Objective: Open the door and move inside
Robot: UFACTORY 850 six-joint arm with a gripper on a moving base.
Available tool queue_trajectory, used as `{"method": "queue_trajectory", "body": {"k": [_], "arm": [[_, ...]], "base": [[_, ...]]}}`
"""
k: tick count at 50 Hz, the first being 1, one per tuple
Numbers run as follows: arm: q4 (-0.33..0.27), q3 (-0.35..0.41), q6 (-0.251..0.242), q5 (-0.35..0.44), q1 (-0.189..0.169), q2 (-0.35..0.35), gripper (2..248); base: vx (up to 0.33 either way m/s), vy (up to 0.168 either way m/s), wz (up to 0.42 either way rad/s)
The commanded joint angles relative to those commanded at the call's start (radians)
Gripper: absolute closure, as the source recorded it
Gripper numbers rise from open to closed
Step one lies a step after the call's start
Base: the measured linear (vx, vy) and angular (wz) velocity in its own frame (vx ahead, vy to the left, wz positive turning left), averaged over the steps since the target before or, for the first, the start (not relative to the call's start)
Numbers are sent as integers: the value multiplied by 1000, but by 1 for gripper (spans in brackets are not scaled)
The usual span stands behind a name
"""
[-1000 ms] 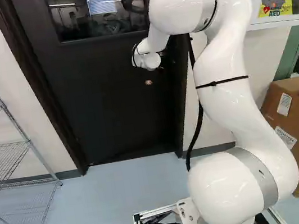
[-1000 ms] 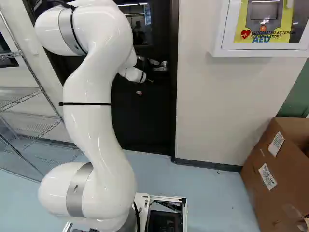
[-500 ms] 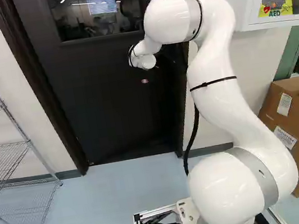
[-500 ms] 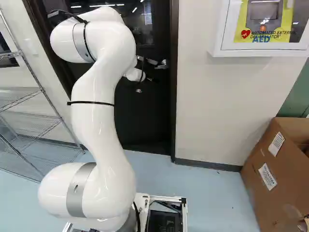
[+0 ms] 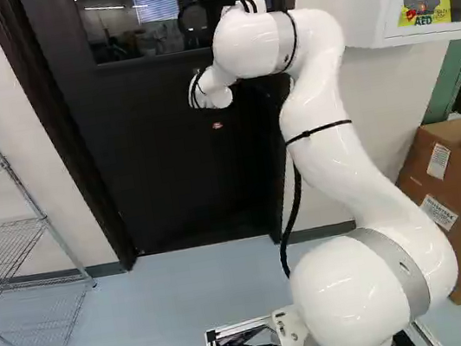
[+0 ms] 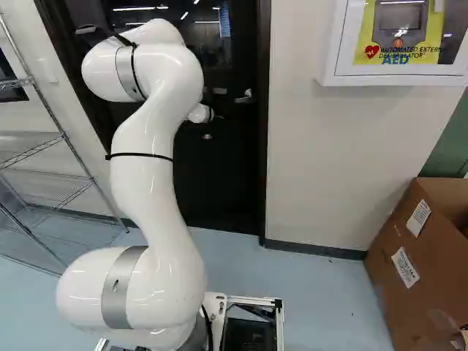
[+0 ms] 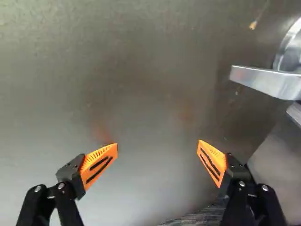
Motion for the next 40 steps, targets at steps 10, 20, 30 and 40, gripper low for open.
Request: {"method": "queue_trajectory", "body": {"k": [10, 20, 30, 40], "arm": [[-37, -73, 0, 0, 6, -52, 3], [-41, -55, 0, 0, 15, -39, 3], [-41, 11, 0, 0, 20, 8, 3], [-41, 79, 0, 0, 24, 57, 3]], "base": [[0, 0, 0], [0, 0, 0], [0, 0, 0], [0, 0, 0]]}}
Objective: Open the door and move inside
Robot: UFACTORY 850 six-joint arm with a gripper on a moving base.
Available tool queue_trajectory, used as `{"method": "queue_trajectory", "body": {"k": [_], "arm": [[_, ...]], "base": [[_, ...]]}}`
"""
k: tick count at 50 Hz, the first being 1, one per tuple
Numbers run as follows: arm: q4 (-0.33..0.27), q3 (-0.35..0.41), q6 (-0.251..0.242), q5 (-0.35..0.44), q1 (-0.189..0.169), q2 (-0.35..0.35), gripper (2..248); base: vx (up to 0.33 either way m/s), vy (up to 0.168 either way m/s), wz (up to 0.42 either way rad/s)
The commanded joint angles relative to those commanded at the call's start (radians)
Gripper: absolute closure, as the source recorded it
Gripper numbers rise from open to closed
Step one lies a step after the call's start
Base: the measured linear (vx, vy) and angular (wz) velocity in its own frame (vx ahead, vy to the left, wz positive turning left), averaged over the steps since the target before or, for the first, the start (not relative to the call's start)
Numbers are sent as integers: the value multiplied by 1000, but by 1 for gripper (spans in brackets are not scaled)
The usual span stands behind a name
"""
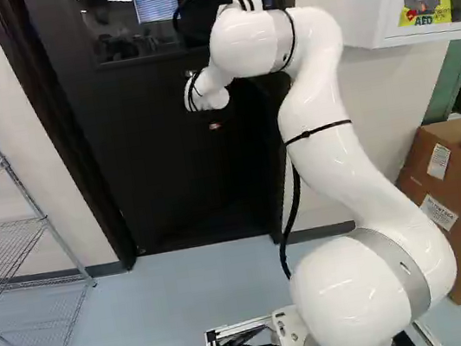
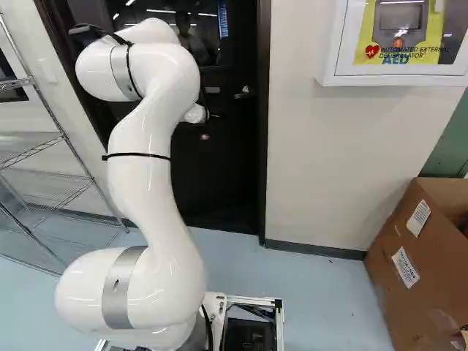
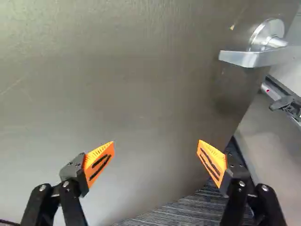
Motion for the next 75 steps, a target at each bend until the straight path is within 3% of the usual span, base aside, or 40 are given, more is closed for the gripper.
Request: {"method": "queue_trajectory", "body": {"k": [75], "arm": [[-19, 458, 0, 25, 32, 355, 3]], "base": [[0, 0, 0]]}}
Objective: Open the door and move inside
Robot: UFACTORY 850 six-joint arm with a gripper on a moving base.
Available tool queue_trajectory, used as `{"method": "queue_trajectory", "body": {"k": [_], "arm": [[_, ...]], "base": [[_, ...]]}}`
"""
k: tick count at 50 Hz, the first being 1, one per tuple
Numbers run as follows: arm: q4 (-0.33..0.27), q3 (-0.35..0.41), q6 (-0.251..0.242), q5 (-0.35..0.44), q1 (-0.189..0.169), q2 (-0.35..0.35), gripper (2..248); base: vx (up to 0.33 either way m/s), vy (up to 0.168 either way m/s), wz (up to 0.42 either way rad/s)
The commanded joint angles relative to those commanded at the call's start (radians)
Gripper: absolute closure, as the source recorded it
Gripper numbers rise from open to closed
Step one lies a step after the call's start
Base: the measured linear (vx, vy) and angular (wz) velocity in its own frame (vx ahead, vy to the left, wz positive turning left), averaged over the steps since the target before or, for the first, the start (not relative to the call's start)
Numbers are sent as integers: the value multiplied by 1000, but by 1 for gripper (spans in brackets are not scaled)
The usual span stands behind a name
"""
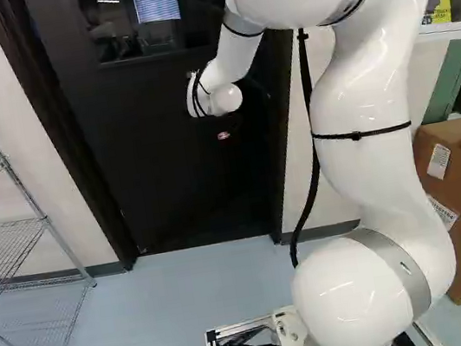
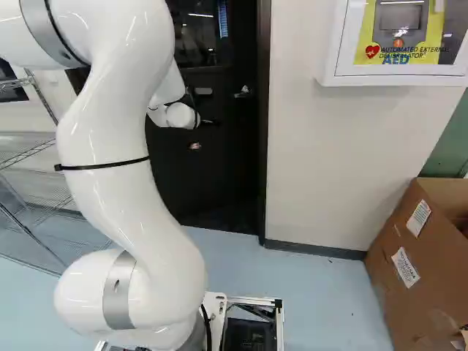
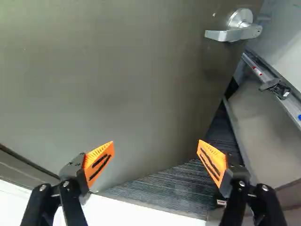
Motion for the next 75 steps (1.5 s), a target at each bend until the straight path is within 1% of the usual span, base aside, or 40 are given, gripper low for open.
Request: {"method": "queue_trajectory", "body": {"k": [29, 50, 75], "arm": [[-72, 160, 0, 79, 14, 137, 3], [-134, 281, 0, 123, 5, 247, 3], [-216, 417, 0, 151, 3, 379, 3]], "base": [[0, 0, 0], [0, 0, 0], [0, 0, 0]]}}
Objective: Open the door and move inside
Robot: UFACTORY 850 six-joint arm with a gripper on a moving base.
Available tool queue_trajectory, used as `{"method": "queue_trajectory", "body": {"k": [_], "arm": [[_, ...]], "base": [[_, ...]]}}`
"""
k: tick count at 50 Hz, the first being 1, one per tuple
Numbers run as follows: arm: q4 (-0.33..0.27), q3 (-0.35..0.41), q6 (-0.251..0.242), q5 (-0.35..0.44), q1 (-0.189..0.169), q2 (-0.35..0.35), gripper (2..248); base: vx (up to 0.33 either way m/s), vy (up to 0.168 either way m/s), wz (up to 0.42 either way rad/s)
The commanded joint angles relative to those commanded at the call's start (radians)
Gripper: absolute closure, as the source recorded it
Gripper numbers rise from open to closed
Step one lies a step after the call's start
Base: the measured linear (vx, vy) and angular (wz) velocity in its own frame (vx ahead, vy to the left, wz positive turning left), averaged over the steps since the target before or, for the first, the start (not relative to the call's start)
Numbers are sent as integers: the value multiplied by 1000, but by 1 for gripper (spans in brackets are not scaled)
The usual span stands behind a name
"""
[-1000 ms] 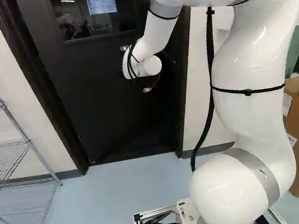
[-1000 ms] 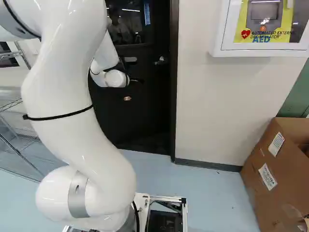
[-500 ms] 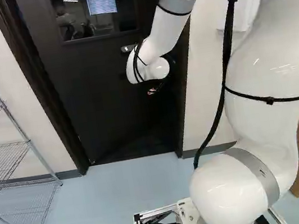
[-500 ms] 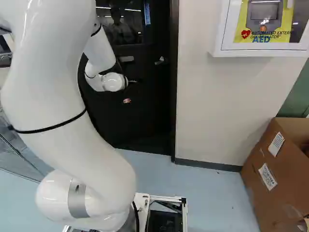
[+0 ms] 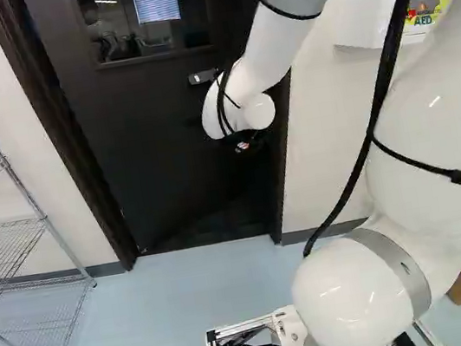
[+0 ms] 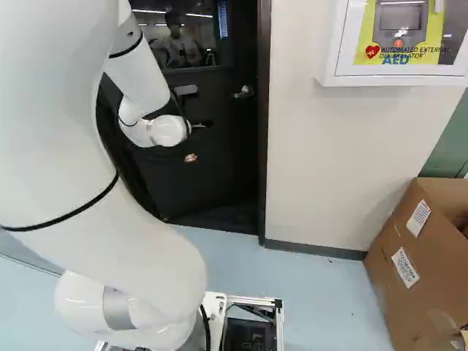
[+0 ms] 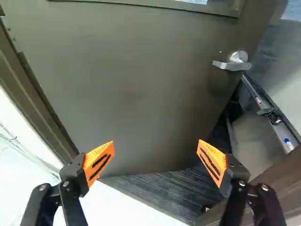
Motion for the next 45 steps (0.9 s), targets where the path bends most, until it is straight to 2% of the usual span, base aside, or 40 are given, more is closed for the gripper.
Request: {"method": "queue_trajectory", "body": {"k": [21, 45], "arm": [[-12, 114, 0, 1, -17, 119, 3], [-12, 197, 0, 1, -81, 211, 3]], "base": [[0, 0, 0], [0, 0, 0]]}}
